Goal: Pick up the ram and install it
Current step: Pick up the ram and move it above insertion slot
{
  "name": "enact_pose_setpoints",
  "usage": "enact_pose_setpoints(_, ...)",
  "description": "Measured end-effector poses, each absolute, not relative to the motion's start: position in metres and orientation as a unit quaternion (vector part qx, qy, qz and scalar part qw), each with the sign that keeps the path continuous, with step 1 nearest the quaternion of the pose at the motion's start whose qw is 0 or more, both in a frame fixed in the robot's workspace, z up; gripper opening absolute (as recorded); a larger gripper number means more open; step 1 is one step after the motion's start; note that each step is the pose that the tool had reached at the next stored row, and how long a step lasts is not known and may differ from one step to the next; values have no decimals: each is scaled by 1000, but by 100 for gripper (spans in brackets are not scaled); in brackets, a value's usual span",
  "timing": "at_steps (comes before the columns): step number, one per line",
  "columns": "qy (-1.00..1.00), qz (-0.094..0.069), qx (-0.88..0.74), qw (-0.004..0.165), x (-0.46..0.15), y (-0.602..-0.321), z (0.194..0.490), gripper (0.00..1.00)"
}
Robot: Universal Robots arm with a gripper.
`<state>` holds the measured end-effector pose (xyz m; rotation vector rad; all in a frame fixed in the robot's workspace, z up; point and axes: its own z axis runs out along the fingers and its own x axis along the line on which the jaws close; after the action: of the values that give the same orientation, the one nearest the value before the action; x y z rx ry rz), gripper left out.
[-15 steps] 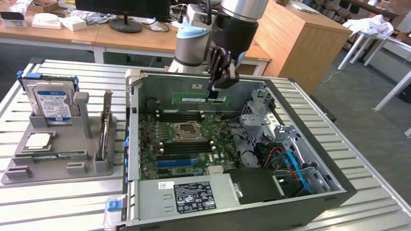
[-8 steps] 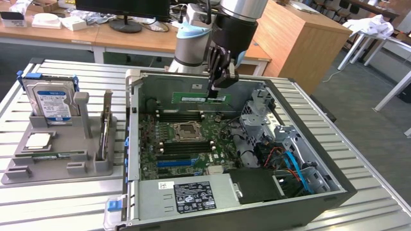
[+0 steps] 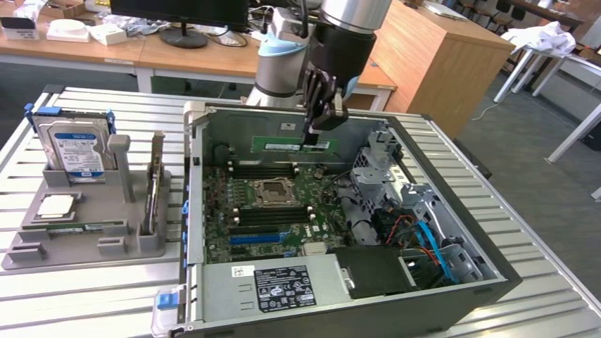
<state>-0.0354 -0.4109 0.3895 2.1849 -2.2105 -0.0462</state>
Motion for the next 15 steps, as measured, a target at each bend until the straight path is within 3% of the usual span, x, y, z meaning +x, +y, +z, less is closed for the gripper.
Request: enact_pose_setpoints(15,-711,-15,703,17,-35,-411,371,12)
